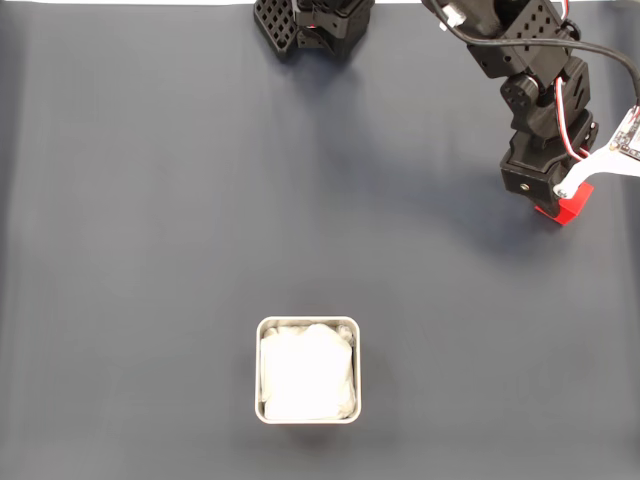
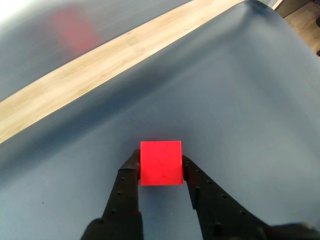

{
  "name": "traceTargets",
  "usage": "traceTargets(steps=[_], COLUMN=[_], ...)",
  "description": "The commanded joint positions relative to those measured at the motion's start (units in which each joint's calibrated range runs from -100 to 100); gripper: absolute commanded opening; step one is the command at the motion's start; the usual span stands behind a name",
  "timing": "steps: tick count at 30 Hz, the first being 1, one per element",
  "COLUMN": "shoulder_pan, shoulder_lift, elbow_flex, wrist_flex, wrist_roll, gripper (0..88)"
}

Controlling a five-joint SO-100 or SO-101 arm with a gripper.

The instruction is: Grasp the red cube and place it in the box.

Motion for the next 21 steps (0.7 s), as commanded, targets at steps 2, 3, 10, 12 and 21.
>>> traceTargets(steps=[2,3,10,12,21], shoulder_pan=[0.89,0.89,1.03,1.32,4.23], shoulder_lift=[-2.65,-2.91,-6.73,-8.55,-14.87], elbow_flex=[-2.37,-2.37,-2.28,-2.37,-2.74], wrist_flex=[-0.42,-0.42,2.20,3.19,6.55], wrist_roll=[0.20,0.20,-0.34,-0.34,-0.24], gripper=[9.7,9.6,9.5,9.5,9.5])
